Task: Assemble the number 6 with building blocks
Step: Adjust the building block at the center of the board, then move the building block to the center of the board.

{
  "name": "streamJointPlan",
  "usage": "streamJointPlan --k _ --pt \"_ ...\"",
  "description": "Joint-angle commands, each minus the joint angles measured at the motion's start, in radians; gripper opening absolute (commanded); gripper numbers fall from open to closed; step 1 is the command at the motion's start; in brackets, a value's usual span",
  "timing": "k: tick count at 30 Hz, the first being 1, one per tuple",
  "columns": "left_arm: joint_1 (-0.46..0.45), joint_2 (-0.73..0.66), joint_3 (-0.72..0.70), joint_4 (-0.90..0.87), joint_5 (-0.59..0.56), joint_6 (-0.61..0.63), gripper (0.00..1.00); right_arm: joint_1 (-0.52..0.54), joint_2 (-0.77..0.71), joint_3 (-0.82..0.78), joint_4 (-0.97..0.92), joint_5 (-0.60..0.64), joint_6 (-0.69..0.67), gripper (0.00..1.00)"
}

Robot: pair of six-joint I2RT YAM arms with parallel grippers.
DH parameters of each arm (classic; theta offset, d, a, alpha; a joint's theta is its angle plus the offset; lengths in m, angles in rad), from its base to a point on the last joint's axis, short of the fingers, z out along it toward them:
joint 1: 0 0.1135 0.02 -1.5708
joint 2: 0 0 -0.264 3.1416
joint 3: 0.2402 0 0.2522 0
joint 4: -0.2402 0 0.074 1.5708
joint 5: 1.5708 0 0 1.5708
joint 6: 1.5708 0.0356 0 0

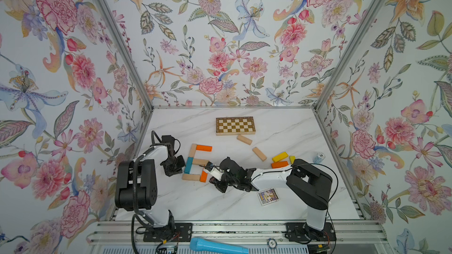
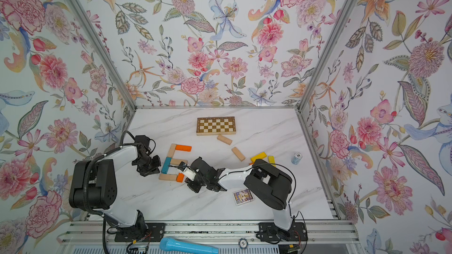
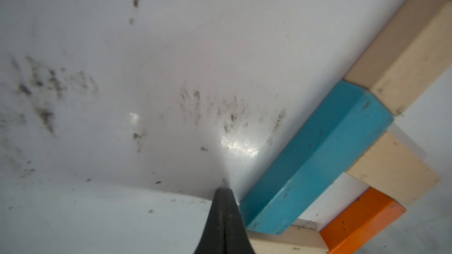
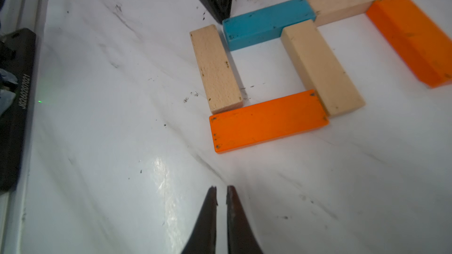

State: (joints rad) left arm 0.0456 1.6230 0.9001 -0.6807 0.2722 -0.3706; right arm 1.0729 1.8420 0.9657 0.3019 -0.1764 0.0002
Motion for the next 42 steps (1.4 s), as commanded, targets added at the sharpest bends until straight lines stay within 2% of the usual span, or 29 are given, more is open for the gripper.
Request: streamJointPlan --k 1,3,6,7,9,12,14,18,20,23,28,32,37,42 --pt "-0.003 -0.051 0.027 -0.041 -0.032 -0.006 0.0 -0.058 -0.144 -0.053 0.096 0.037 0.086 0.18" --pt "-0.004 -0.1 0.066 -0.069 -0.043 -0.005 0.04 -0.1 -0.225 -0.082 0.074 0.08 0.135 0.22" --pt "-0.01 -0.141 0.133 -0.097 -0.061 0.009 0.2 -0.168 -0.311 -0.083 -0.044 0.154 0.213 0.36" --pt "-0.018 -0.158 0.156 -0.099 -0.065 0.017 0.28 -0.189 -0.332 -0.083 -0.087 0.174 0.234 0.39" --pt "-0.045 -0.202 0.201 -0.087 -0.068 0.043 0.49 -0.238 -0.378 -0.085 -0.181 0.244 0.288 0.44" --pt "-0.112 -0.248 0.266 -0.039 -0.064 0.079 0.86 -0.331 -0.443 -0.112 -0.299 0.305 0.357 0.49" --pt "-0.161 -0.23 0.326 -0.032 -0.056 0.104 0.99 -0.4 -0.473 -0.135 -0.368 0.318 0.367 0.56" --pt "-0.256 -0.147 0.426 -0.048 -0.07 0.167 0.99 -0.494 -0.443 -0.118 -0.515 0.316 0.274 0.64" --pt "-0.297 -0.116 0.436 -0.033 -0.09 0.205 0.99 -0.554 -0.389 -0.07 -0.592 0.273 0.228 0.64" --pt "-0.328 -0.091 0.427 -0.011 -0.079 0.239 0.99 -0.582 -0.316 -0.014 -0.631 0.236 0.134 0.64" --pt "-0.335 -0.111 0.361 0.046 -0.065 0.267 0.99 -0.587 -0.181 0.109 -0.641 0.176 -0.007 0.64" --pt "-0.334 -0.127 0.326 0.072 -0.067 0.281 0.99 -0.589 -0.054 0.226 -0.643 0.142 -0.171 0.63" --pt "-0.334 -0.134 0.309 0.079 -0.081 0.298 0.99 -0.613 0.091 0.394 -0.702 0.053 -0.294 0.63" --pt "-0.333 -0.119 0.306 0.075 -0.085 0.3 0.99 -0.614 0.211 0.532 -0.775 0.053 -0.391 0.62"
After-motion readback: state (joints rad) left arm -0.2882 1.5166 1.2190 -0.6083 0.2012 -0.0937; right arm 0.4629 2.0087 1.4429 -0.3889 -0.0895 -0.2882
